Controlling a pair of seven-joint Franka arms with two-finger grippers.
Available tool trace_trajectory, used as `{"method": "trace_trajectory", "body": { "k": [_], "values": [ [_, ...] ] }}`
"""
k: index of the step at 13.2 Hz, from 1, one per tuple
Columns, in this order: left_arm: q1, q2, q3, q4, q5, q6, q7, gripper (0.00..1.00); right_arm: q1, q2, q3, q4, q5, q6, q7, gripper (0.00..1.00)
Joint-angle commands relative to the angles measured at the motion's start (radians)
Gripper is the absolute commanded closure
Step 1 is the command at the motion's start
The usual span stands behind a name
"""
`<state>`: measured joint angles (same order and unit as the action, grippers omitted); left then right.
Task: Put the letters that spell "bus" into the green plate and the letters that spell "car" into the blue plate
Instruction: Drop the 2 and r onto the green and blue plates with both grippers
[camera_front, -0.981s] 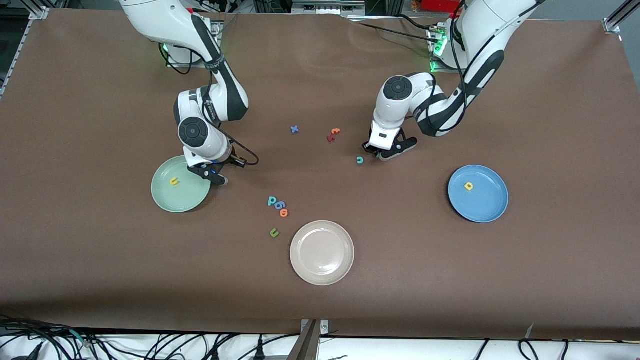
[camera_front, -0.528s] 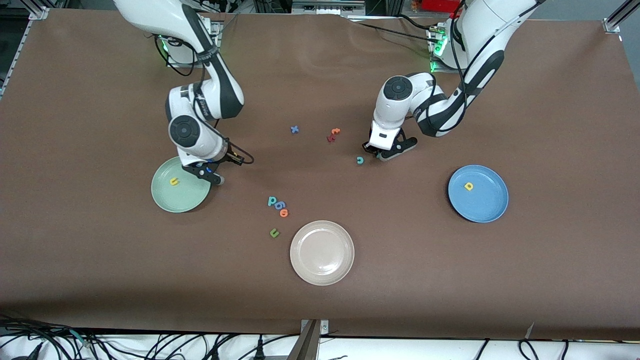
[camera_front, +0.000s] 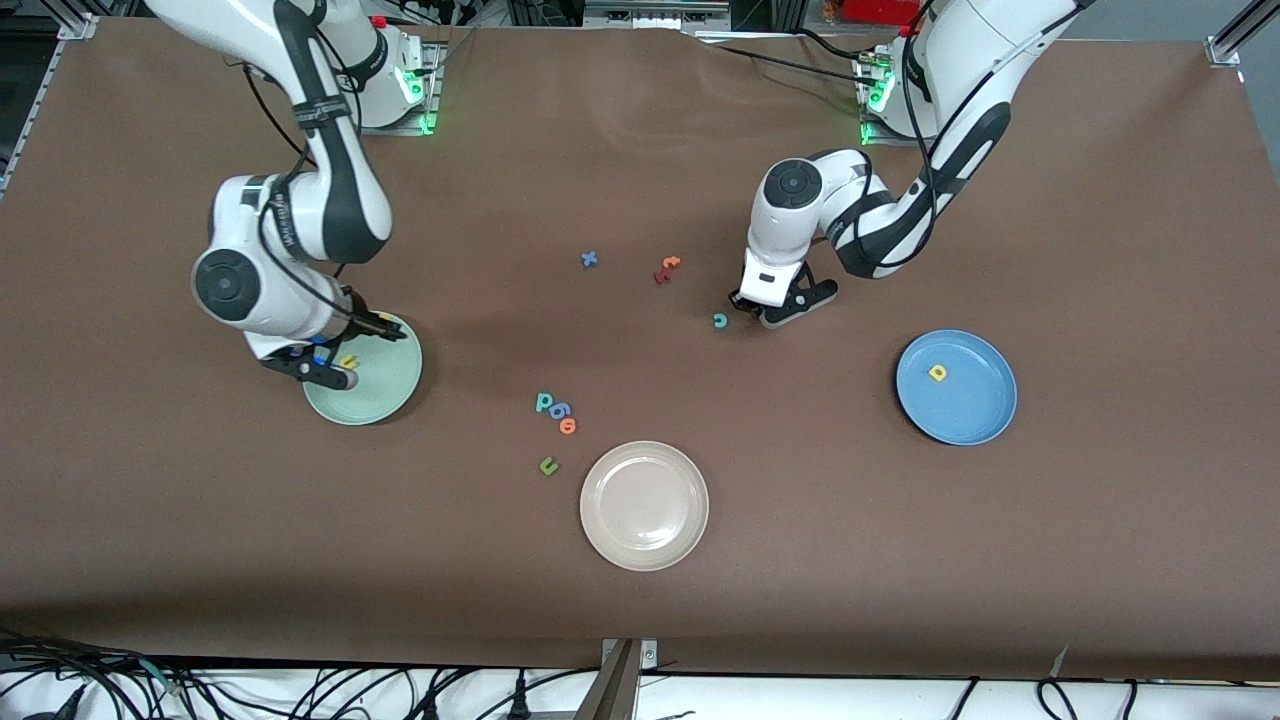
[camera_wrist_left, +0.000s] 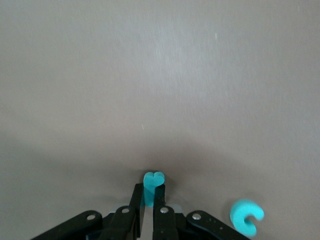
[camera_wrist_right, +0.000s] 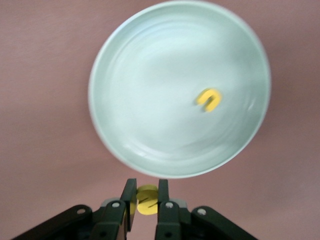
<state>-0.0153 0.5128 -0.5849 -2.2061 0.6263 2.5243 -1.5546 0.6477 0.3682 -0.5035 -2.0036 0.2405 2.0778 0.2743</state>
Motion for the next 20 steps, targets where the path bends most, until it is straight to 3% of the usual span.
{"method": "trace_trajectory", "body": {
  "k": [1, 3, 6, 7, 8, 9, 10, 13, 17, 19, 20],
  "values": [
    [-0.003, 0.018, -0.003, 0.1, -0.078, -0.167, 0.161, 1.0, -0.023, 0.067, -0.007, -0.004, 0.02, 0.043, -0.084, 0.97],
    [-0.002, 0.02, -0.003, 0.231, -0.239, -0.374, 0.372, 1.0, -0.023, 0.118, -0.006, -0.009, 0.023, 0.099, -0.087, 0.97],
    [0.072, 0.016, 0.0, 0.371, -0.324, -0.632, 0.658, 1.0, -0.025, 0.144, -0.004, -0.009, 0.046, 0.125, -0.107, 0.95],
    [0.109, 0.012, 0.0, 0.39, -0.326, -0.677, 0.764, 1.0, -0.025, 0.144, -0.004, -0.009, 0.049, 0.125, -0.107, 0.85],
    [0.157, 0.006, 0.0, 0.405, -0.326, -0.717, 0.897, 1.0, -0.025, 0.143, -0.004, -0.009, 0.051, 0.122, -0.107, 0.39],
    [0.205, -0.003, 0.0, 0.416, -0.326, -0.742, 1.027, 1.0, -0.025, 0.14, -0.004, -0.009, 0.054, 0.119, -0.106, 0.08],
    [0.25, -0.005, 0.0, 0.428, -0.324, -0.748, 1.121, 1.0, -0.025, 0.133, -0.004, -0.007, 0.054, 0.114, -0.104, 0.02],
    [0.34, 0.015, 0.011, 0.451, -0.291, -0.74, 1.353, 1.0, -0.022, 0.097, -0.003, 0.015, 0.052, 0.076, -0.09, 0.01],
    [0.363, 0.102, 0.031, 0.45, -0.14, -0.638, 1.367, 1.0, 0.044, 0.09, 0.026, 0.107, 0.052, 0.057, 0.11, 0.01],
    [0.356, 0.118, 0.036, 0.45, -0.099, -0.639, 1.39, 0.01, 0.082, 0.124, 0.052, 0.179, 0.054, 0.068, 0.262, 0.01],
    [0.359, 0.112, 0.034, 0.451, -0.103, -0.645, 1.389, 0.0, 0.087, 0.147, 0.074, 0.219, 0.054, 0.068, 0.331, 0.01]
  ]
}}
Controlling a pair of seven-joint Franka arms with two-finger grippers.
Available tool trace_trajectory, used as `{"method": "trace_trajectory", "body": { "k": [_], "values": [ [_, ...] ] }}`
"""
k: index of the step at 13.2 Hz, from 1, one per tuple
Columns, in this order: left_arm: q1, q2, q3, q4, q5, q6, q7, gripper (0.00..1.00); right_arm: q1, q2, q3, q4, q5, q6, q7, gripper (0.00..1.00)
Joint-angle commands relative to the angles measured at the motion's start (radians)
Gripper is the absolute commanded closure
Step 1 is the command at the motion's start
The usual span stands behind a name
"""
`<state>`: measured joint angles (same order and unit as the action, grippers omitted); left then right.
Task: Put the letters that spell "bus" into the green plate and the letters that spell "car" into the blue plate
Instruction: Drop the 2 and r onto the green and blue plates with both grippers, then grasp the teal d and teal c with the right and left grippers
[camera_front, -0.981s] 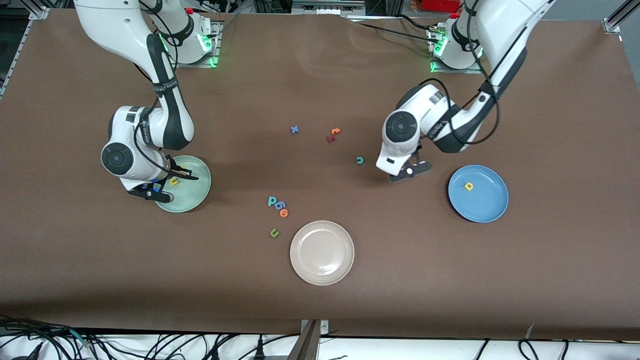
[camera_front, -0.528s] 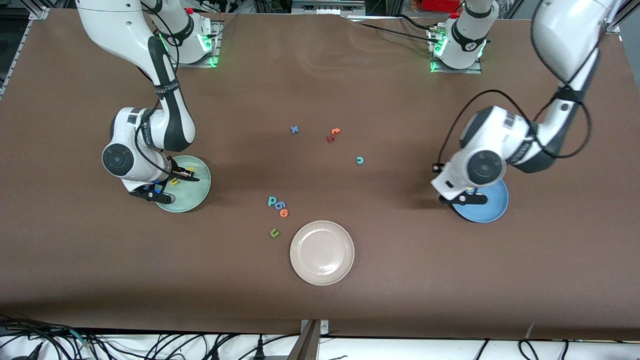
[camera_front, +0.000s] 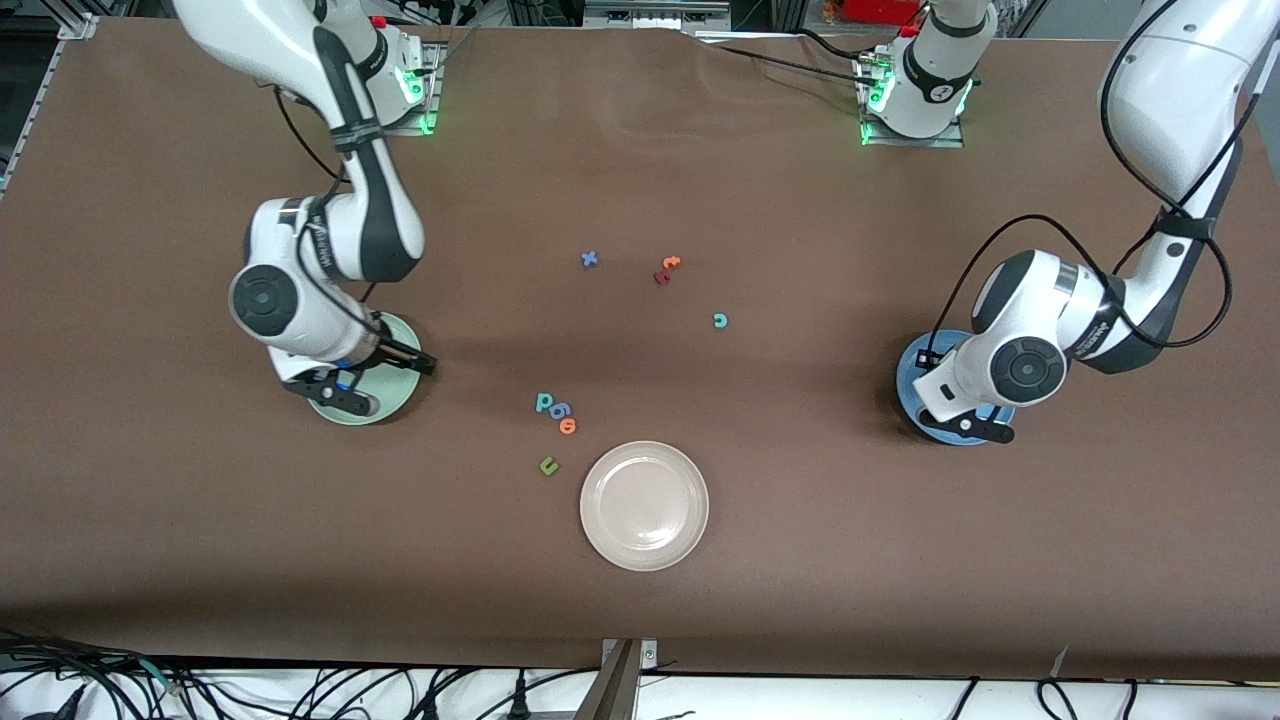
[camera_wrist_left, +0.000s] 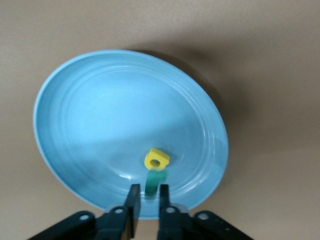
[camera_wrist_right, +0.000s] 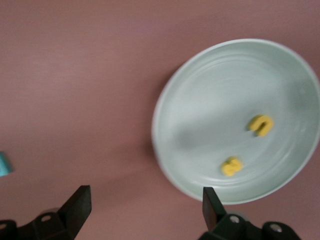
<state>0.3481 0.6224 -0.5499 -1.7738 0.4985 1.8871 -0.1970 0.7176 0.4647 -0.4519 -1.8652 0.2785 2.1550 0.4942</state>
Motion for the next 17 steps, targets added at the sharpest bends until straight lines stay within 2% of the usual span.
{"method": "trace_trajectory", "body": {
  "k": [1, 3, 6, 7, 9, 11, 14, 17],
  "values": [
    [-0.004, -0.004, -0.005, 0.022, 0.015, -0.011, 0.03, 0.0, 0.017, 0.067, 0.05, 0.112, 0.016, -0.004, 0.172, 0.01],
    [-0.018, -0.02, -0.016, 0.022, -0.052, -0.011, -0.017, 0.0, 0.019, 0.084, 0.108, 0.121, 0.022, 0.051, 0.237, 0.02],
    [-0.119, -0.009, -0.021, 0.024, -0.144, 0.062, -0.258, 0.0, 0.02, 0.141, 0.186, 0.118, 0.019, 0.156, 0.164, 0.02],
    [-0.148, -0.009, -0.022, 0.024, -0.213, 0.102, -0.322, 0.0, 0.02, 0.155, 0.194, 0.115, 0.019, 0.187, 0.102, 0.03],
    [-0.22, -0.009, -0.022, 0.021, -0.265, 0.186, -0.459, 0.0, 0.02, 0.172, 0.196, 0.115, 0.018, 0.209, -0.036, 0.06],
    [-0.288, -0.004, -0.022, -0.001, -0.273, 0.275, -0.654, 0.0, 0.039, 0.19, 0.196, 0.113, 0.011, 0.265, -0.115, 0.1],
    [-0.349, -0.015, -0.021, -0.119, -0.258, 0.481, -0.736, 0.0, 0.059, 0.215, 0.196, 0.115, 0.008, 0.388, -0.167, 0.11],
    [-0.403, -0.012, -0.021, -0.16, -0.171, 0.524, -0.804, 0.0, 0.066, 0.25, 0.196, 0.113, 0.01, 0.456, -0.187, 0.11]
  ]
}}
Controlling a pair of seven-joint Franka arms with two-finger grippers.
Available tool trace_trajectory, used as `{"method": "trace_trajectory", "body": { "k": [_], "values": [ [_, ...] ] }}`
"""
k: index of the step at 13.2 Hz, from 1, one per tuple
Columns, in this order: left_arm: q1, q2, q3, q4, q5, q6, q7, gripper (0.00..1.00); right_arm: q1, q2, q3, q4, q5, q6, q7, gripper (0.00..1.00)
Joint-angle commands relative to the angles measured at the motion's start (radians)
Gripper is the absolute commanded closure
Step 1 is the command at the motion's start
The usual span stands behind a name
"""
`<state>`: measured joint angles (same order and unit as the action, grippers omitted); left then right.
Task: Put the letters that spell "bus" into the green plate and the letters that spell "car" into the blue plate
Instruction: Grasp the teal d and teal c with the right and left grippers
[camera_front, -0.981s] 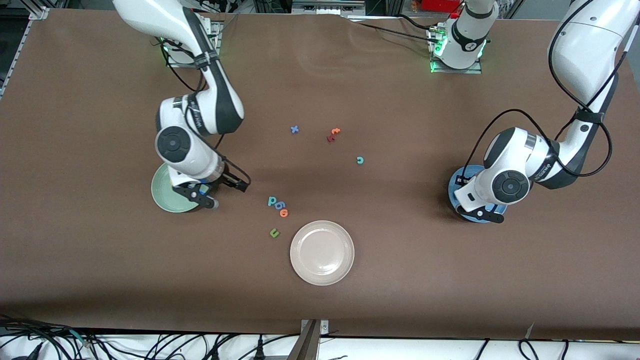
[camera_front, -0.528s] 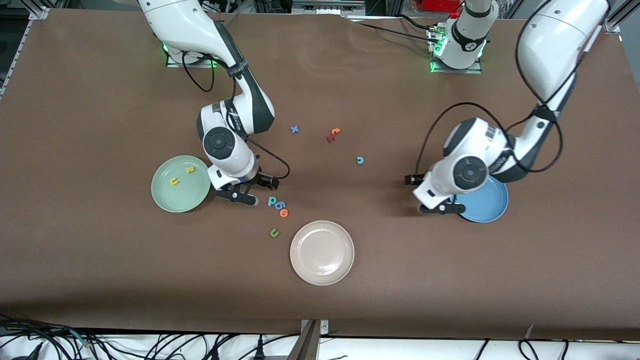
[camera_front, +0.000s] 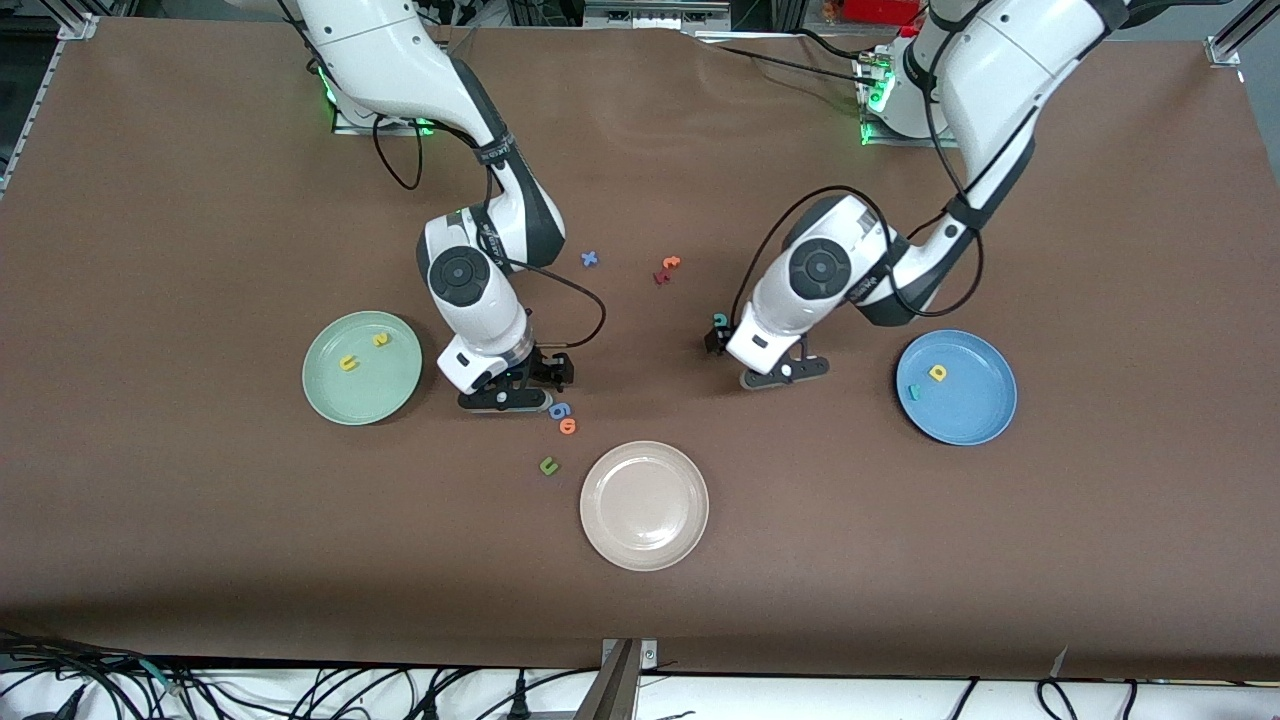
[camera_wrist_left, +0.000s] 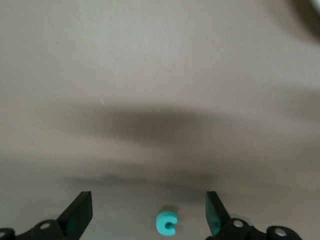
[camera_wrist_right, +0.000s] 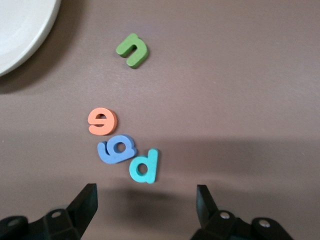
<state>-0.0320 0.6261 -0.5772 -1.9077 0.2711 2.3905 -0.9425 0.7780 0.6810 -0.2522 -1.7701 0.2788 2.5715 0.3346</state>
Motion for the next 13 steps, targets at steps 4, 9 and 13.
{"method": "trace_trajectory", "body": {
  "k": [4, 9, 13],
  "values": [
    [-0.066, -0.009, 0.007, -0.069, 0.146, 0.067, -0.151, 0.0, 0.006, 0.045, -0.004, 0.012, 0.01, 0.041, -0.029, 0.12],
    [-0.094, 0.01, 0.008, -0.082, 0.211, 0.096, -0.229, 0.16, 0.001, 0.045, -0.004, 0.009, 0.01, 0.059, -0.069, 0.28],
    [-0.101, 0.02, 0.01, -0.082, 0.218, 0.096, -0.229, 0.29, 0.0, 0.046, -0.004, 0.009, 0.01, 0.088, -0.075, 0.31]
  ]
}}
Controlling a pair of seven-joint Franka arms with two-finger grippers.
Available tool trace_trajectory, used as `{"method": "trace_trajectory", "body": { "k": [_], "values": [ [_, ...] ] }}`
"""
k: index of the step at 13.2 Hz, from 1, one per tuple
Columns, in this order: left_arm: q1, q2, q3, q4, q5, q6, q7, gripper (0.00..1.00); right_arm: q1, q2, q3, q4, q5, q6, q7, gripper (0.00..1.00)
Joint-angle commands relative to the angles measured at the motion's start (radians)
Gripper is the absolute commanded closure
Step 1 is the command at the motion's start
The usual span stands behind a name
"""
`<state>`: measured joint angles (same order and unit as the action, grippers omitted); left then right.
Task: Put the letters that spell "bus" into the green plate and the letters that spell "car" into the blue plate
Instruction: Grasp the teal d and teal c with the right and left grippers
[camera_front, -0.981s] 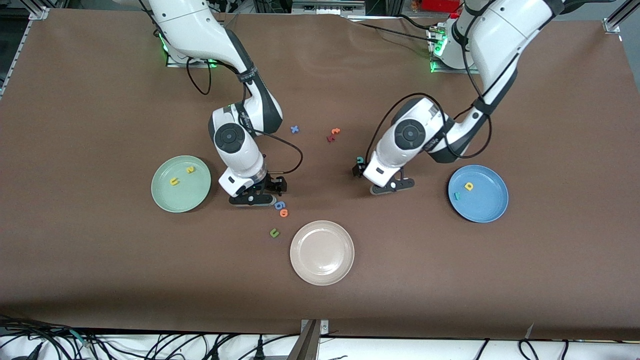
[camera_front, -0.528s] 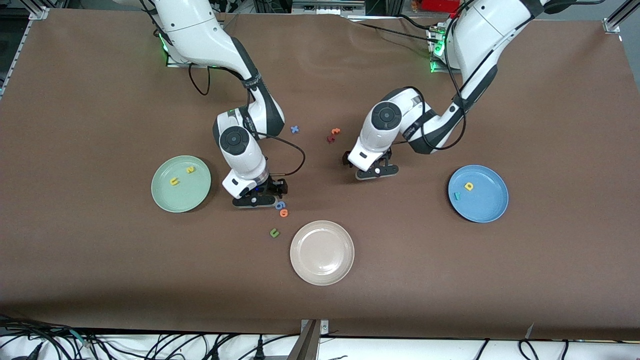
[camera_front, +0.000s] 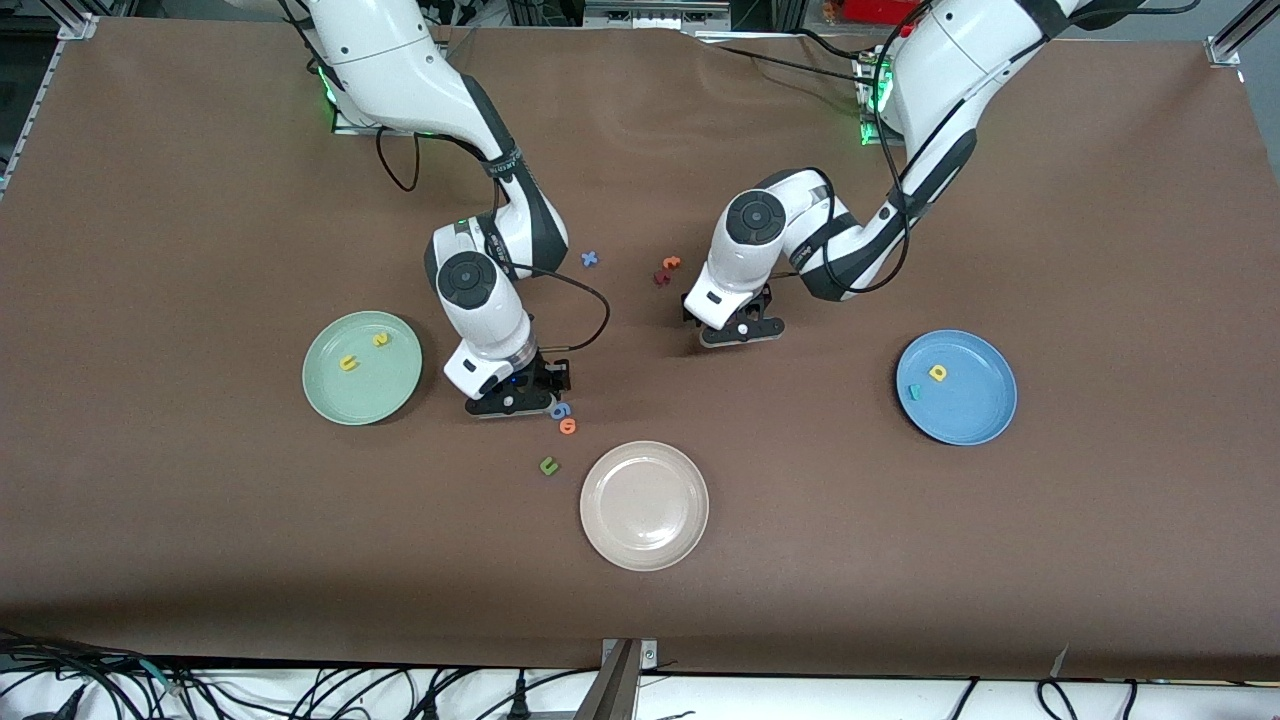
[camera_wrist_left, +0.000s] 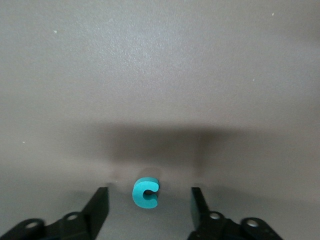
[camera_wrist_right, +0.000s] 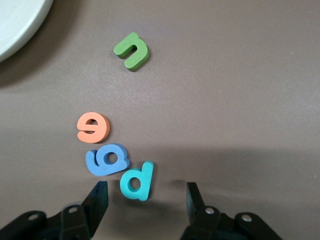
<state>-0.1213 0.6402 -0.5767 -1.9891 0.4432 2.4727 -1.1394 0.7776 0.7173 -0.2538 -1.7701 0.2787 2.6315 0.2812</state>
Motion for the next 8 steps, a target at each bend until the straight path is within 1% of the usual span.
{"method": "trace_trajectory", "body": {
  "k": [1, 2, 3, 4, 7, 8],
  "values": [
    [-0.012, 0.01, 0.009, 0.0, 0.046, 0.014, -0.033, 0.3, -0.001, 0.01, -0.002, 0.009, 0.01, 0.03, -0.022, 0.31],
    [-0.014, 0.012, 0.009, 0.0, 0.049, 0.014, -0.033, 0.33, -0.001, 0.01, -0.002, 0.008, 0.01, 0.03, -0.022, 0.31],
    [-0.017, 0.012, 0.011, 0.0, 0.058, 0.014, -0.034, 0.37, -0.001, 0.016, -0.002, 0.006, 0.008, 0.028, -0.022, 0.36],
    [-0.018, 0.018, 0.011, 0.0, 0.072, 0.014, -0.04, 0.4, -0.001, 0.02, -0.002, 0.006, 0.01, 0.028, -0.022, 0.38],
    [-0.02, 0.03, 0.011, 0.0, 0.118, 0.014, -0.078, 0.48, -0.001, 0.022, -0.002, 0.006, 0.01, 0.028, -0.02, 0.38],
    [-0.02, 0.035, 0.011, 0.0, 0.126, 0.014, -0.079, 0.5, -0.001, 0.022, -0.002, 0.006, 0.01, 0.028, -0.02, 0.38]
  ]
}}
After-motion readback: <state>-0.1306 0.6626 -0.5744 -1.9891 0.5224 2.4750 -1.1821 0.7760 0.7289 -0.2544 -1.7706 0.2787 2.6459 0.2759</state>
